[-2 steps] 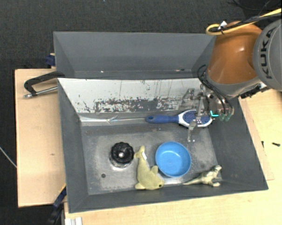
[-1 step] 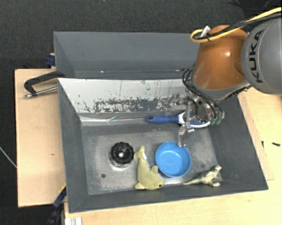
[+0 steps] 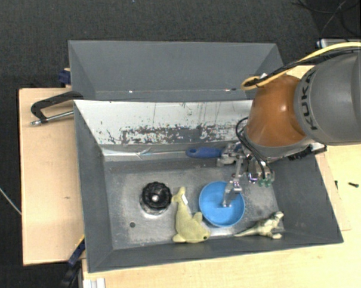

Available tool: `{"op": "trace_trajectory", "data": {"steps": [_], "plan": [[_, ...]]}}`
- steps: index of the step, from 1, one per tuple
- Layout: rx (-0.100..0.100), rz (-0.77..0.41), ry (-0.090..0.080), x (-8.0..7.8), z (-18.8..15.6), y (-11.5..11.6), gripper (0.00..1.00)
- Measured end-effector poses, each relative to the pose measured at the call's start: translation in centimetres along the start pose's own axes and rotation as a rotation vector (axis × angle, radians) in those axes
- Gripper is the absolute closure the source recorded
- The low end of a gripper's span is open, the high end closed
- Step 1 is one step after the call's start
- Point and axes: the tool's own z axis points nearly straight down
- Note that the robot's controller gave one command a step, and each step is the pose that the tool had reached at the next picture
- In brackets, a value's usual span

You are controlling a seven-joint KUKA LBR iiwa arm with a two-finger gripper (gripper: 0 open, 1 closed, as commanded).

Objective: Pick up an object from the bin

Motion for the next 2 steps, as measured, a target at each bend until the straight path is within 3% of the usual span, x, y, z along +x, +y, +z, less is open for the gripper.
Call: {"op": "trace_trajectory", "data": {"steps": [1, 2], "plan": [[0.001, -0.004, -0.003, -0.1, -0.3, 0.1, 1.00], [0.000, 0.006, -0.015, -0.2, -15.9, 1.4, 1.00]]}}
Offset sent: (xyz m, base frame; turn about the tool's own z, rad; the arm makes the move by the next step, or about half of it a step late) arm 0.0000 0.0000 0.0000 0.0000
